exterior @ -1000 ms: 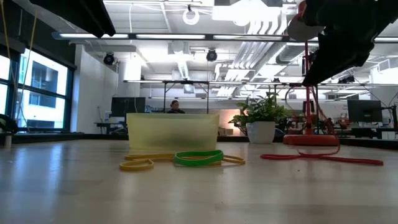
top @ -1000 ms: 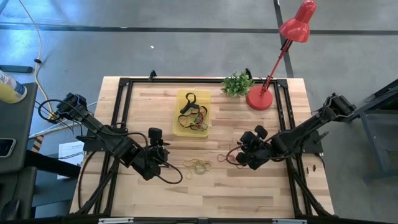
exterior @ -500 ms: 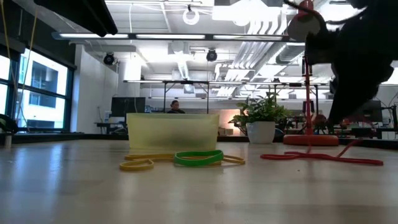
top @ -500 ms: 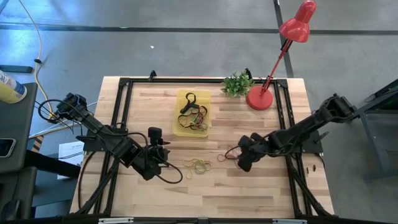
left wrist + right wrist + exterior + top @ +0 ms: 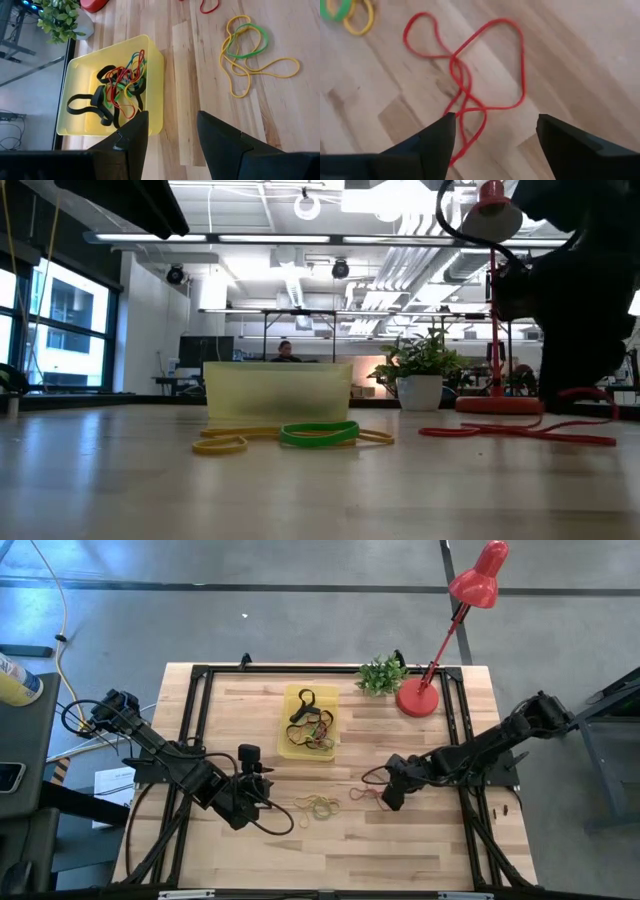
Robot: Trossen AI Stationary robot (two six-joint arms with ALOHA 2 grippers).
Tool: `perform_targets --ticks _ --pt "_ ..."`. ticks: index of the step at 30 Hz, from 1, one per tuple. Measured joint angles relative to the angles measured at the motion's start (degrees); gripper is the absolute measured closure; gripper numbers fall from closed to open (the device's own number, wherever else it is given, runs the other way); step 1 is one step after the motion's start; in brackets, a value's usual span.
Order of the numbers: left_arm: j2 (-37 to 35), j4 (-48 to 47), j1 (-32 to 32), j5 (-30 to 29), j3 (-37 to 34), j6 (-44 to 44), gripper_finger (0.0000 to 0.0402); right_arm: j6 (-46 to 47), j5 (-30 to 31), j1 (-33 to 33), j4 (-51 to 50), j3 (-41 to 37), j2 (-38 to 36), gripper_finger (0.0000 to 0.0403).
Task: Pick and place rubber bands into bin
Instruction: Put the red rubber band into the yellow bin
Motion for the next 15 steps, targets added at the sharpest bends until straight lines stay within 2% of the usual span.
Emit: perform_targets --ticks 2,6,15 --pt "0.0 0.0 -0.02 0.0 0.0 0.0 0.0245 0.87 1.28 -0.03 -0.71 0.03 0.0 0.0144" --pt "0.0 0.0 -0.02 0.02 0.0 0.0 0.0245 8.66 3.1 -1.12 -9.0 -0.04 0.02 0.0158" --pt "0.0 0.0 -0.02 0.02 0.0 -0.01 0.0245 9.85 0.91 -3.77 -10.19 0.02 0.02 0.0158"
